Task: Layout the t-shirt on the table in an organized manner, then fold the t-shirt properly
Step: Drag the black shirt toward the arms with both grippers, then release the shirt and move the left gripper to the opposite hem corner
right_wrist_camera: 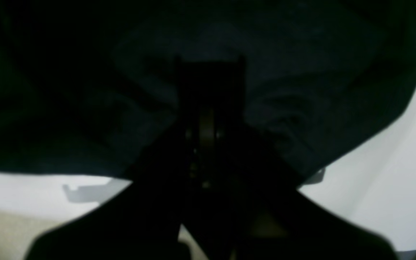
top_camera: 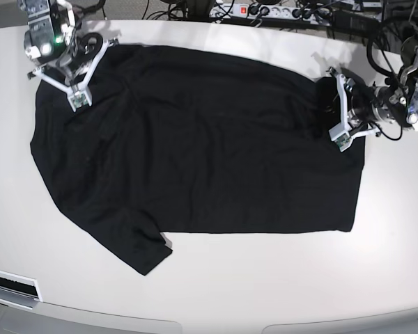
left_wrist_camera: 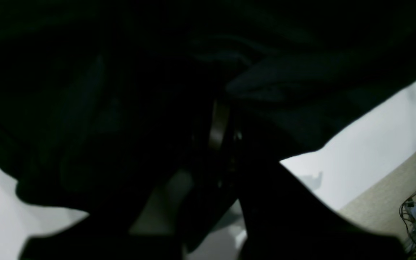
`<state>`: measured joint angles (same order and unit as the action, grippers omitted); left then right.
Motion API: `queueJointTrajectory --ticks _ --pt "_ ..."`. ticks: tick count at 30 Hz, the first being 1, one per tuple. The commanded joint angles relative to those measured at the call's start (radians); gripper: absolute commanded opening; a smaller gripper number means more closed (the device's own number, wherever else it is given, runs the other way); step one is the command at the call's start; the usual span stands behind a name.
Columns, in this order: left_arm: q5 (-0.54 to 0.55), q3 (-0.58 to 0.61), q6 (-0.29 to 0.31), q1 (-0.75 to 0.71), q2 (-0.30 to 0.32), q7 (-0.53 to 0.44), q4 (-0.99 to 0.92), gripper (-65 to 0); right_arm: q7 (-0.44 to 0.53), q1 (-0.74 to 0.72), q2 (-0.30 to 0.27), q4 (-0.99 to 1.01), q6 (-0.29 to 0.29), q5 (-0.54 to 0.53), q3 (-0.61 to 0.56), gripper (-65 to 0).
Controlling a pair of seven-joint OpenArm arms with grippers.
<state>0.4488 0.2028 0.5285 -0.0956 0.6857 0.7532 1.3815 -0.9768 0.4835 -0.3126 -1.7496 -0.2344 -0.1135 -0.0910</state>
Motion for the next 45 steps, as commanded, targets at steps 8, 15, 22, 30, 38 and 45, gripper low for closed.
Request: queueJointTrajectory --ticks 8,15,22,30,38,45 --pt "0.000 0.005 0.031 -0.072 0.072 0.188 -0.008 -65.0 -0.040 0.121 -0.009 -0.106 -0.028 -0.012 -0.005 -65.0" --pt "0.078 0.005 0.035 -0.082 0.113 0.249 -0.008 -65.0 -0.050 0.143 -0.059 -0.106 -0.008 -0.009 -0.005 -65.0" --pt "0.129 0.005 0.037 -0.090 0.135 0.295 -0.008 -65.0 -0.083 0.146 -0.075 -0.106 0.013 -0.027 -0.005 -65.0" --pt "0.246 0.005 0.086 -0.090 0.134 0.404 -0.008 -65.0 -0.079 0.156 -0.076 -0.106 0.007 -0.037 -0.005 -65.0" --pt "0.247 0.005 0.085 -0.089 0.135 0.407 -0.008 -65.0 -0.079 0.154 -0.075 -0.108 0.006 -0.037 -0.005 -65.0" --pt "0.248 0.005 0.053 -0.068 0.135 0.407 -0.007 -36.3 -0.079 0.154 -0.076 -0.109 0.017 -0.036 -0.005 -65.0"
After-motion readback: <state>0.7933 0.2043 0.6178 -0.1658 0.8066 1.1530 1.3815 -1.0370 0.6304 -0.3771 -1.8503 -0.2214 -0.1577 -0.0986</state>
